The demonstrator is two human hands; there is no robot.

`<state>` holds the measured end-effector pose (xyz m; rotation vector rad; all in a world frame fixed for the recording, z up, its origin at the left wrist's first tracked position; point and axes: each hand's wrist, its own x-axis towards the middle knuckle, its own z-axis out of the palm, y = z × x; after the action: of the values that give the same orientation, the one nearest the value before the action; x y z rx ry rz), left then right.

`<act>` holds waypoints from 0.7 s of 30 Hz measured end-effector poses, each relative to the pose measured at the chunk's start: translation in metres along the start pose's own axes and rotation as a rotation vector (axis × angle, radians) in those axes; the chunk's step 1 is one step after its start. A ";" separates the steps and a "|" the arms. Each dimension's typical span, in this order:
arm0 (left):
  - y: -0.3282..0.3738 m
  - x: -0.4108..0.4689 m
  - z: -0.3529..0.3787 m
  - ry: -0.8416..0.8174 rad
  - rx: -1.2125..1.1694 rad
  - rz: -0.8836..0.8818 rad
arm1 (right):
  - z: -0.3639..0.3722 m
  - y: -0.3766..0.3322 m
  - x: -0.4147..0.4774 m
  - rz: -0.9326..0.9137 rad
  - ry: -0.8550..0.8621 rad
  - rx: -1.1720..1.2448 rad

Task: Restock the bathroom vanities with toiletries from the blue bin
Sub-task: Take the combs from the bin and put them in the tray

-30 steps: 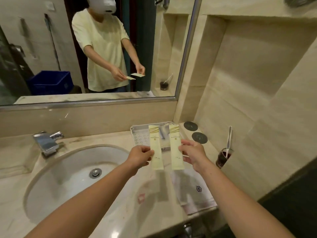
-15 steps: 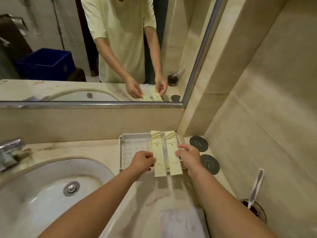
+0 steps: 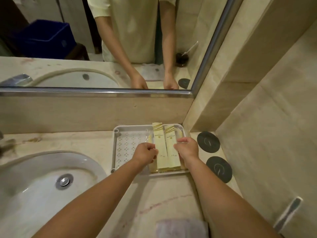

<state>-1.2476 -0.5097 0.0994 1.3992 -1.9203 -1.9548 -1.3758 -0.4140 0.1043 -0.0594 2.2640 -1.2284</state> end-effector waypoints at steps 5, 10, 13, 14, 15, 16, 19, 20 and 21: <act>-0.006 0.007 0.000 -0.010 -0.001 -0.018 | 0.007 0.004 0.006 -0.012 0.012 -0.053; -0.003 0.011 0.008 -0.016 -0.021 -0.012 | 0.001 0.007 0.007 -0.026 0.040 -0.064; -0.002 0.014 0.017 -0.012 -0.023 -0.006 | -0.003 0.008 0.005 -0.047 0.034 -0.071; -0.002 0.015 0.019 -0.007 -0.021 -0.010 | -0.003 0.009 0.004 -0.053 0.026 -0.071; -0.002 0.015 0.022 -0.001 -0.016 -0.013 | -0.003 0.010 0.003 -0.058 0.014 -0.070; -0.002 0.016 0.024 0.006 -0.006 -0.010 | -0.003 0.011 0.002 -0.063 -0.001 -0.068; -0.004 0.017 0.028 0.030 0.047 0.037 | -0.002 0.017 -0.002 -0.075 -0.044 -0.061; -0.005 0.016 0.029 0.042 0.068 0.057 | -0.002 0.018 -0.003 -0.078 -0.050 -0.059; -0.006 0.015 0.029 0.053 0.087 0.076 | -0.002 0.019 -0.004 -0.081 -0.054 -0.057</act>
<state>-1.2713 -0.4952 0.0806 1.3625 -2.0264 -1.8036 -1.3691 -0.3999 0.0918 -0.2050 2.2694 -1.1881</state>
